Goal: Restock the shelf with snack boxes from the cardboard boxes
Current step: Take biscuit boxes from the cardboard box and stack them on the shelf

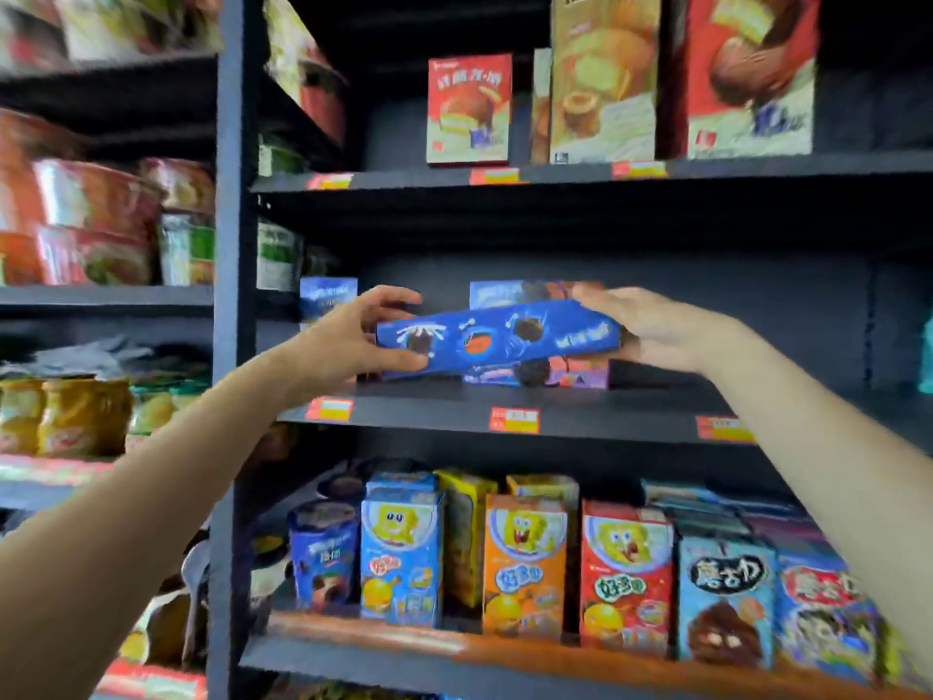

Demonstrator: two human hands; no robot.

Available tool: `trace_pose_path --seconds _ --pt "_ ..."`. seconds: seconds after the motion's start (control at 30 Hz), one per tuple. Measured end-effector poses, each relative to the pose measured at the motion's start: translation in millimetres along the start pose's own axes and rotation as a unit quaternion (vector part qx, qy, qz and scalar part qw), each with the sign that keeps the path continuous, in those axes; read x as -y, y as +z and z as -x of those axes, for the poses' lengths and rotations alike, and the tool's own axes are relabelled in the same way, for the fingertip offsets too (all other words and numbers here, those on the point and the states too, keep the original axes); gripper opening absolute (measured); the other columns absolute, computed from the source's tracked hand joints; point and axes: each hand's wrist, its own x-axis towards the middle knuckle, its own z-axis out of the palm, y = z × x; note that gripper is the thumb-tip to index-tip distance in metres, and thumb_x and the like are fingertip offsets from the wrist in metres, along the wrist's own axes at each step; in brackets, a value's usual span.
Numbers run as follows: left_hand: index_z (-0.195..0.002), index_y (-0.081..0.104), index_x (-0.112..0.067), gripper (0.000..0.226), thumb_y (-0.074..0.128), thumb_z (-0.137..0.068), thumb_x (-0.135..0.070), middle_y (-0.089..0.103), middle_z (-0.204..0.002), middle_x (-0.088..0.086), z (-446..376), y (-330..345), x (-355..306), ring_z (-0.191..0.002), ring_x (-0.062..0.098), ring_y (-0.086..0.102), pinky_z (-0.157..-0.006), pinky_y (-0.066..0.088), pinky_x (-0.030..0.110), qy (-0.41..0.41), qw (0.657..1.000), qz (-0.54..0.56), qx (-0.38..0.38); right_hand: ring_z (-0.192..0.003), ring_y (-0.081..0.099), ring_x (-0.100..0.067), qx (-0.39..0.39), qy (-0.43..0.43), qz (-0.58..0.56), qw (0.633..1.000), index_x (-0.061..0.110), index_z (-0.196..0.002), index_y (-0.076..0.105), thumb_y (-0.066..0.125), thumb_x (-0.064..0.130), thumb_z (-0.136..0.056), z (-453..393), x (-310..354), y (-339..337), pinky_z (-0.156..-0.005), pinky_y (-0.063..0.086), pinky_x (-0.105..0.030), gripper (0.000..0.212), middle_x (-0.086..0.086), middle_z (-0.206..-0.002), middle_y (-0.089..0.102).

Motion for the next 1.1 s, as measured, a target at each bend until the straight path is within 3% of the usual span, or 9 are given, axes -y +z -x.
trace_pose_path --seconds 0.13,0.27,0.37,0.47,0.57,0.67,0.8,0.97,1.1 --pt "-0.125 0.052 -0.014 0.069 0.083 -0.063 -0.012 0.050 -0.117 0.004 -38.1 -0.7 11.4 -0.103 0.015 0.052 -0.095 0.040 0.023 0.164 0.911 -0.375 -0.048 -0.082 0.069 -0.009 0.058 0.033 0.082 0.994 0.015 -0.105 0.062 0.067 0.007 -0.077 -10.1 -15.6 -18.0 -0.068 0.058 -0.023 0.030 0.003 -0.094 0.074" --pt "-0.122 0.040 -0.029 0.072 0.076 -0.059 -0.026 0.045 -0.117 0.011 -57.7 9.7 31.4 -0.103 0.037 0.050 -0.090 0.043 0.050 0.186 0.842 -0.487 -0.140 -0.093 0.068 -0.013 -0.005 -0.025 0.087 0.996 0.015 -0.122 0.053 0.073 -0.004 -0.071 -27.0 -27.7 -24.8 -0.080 0.057 -0.026 0.058 -0.003 -0.109 0.069" --pt "-0.121 0.045 -0.018 0.067 0.079 -0.064 -0.007 0.043 -0.111 0.013 -65.2 15.5 38.1 -0.097 0.028 0.049 -0.090 0.040 0.037 0.096 0.913 -0.306 -0.253 -0.101 0.065 -0.013 -0.051 -0.082 0.112 0.989 0.022 -0.121 0.053 0.077 -0.004 -0.069 -36.5 -30.4 -27.1 -0.080 0.057 -0.025 0.063 -0.005 -0.113 0.066" --pt "-0.114 0.042 -0.027 0.066 0.078 -0.063 -0.004 0.059 -0.095 0.010 -69.1 16.1 41.3 -0.076 0.019 0.057 -0.079 0.048 0.035 0.007 0.986 -0.045 -0.163 -0.100 0.065 -0.016 -0.065 -0.101 0.112 0.986 0.027 -0.115 0.053 0.078 -0.004 -0.068 -45.0 -28.6 -30.2 -0.079 0.057 -0.030 0.062 -0.008 -0.112 0.064" --pt "-0.104 0.052 -0.032 0.066 0.083 -0.046 -0.025 0.066 -0.091 0.002 -67.4 12.8 41.2 -0.084 0.016 0.063 -0.088 0.051 0.035 -0.057 0.983 0.154 -0.087 -0.100 0.064 -0.019 -0.068 -0.099 0.076 0.990 0.030 -0.123 0.049 0.076 -0.005 -0.067 -49.7 -26.4 -36.5 -0.084 0.056 -0.037 0.071 -0.008 -0.113 0.061" --pt "-0.104 0.057 -0.024 0.051 0.083 -0.060 -0.016 0.064 -0.093 -0.001 -71.3 9.4 41.6 -0.086 0.011 0.061 -0.087 0.048 0.032 -0.076 0.989 0.112 -0.065 -0.092 0.063 -0.013 -0.056 -0.147 -0.024 0.987 0.026 -0.119 0.051 0.066 -0.011 -0.071 -49.7 -20.6 -36.0 -0.079 0.057 -0.030 0.062 -0.006 -0.109 0.060" --pt "-0.109 0.059 -0.008 0.032 0.069 -0.080 -0.002 0.064 -0.091 0.001 -80.2 16.7 21.0 -0.067 -0.007 0.062 -0.065 0.047 0.010 -0.025 0.999 -0.006 -0.028 -0.087 0.064 -0.012 -0.018 -0.223 -0.062 0.973 0.023 -0.115 0.053 0.059 -0.018 -0.072 -47.5 -1.9 -21.2 -0.071 0.056 -0.029 0.060 -0.002 -0.100 0.062" --pt "-0.103 0.061 -0.028 0.032 0.074 -0.075 -0.020 0.069 -0.094 -0.009 -86.4 27.3 -17.3 -0.085 0.007 0.064 -0.077 0.054 0.018 0.066 0.996 -0.053 0.013 -0.094 0.061 -0.009 -0.002 -0.279 0.020 0.960 0.021 -0.114 0.051 0.061 -0.021 -0.072 -47.9 18.8 6.7 -0.074 0.054 -0.022 0.060 0.000 -0.110 0.058" --pt "-0.106 0.061 -0.026 0.042 0.078 -0.069 -0.016 0.070 -0.104 -0.002 -80.7 20.2 -22.7 -0.100 0.017 0.065 -0.090 0.053 0.029 0.104 0.994 -0.023 -0.018 -0.105 0.057 -0.011 -0.004 -0.286 0.021 0.958 0.031 -0.123 0.044 0.070 -0.001 -0.069 -47.3 33.2 16.0 -0.087 0.051 -0.025 0.068 0.002 -0.122 0.053"
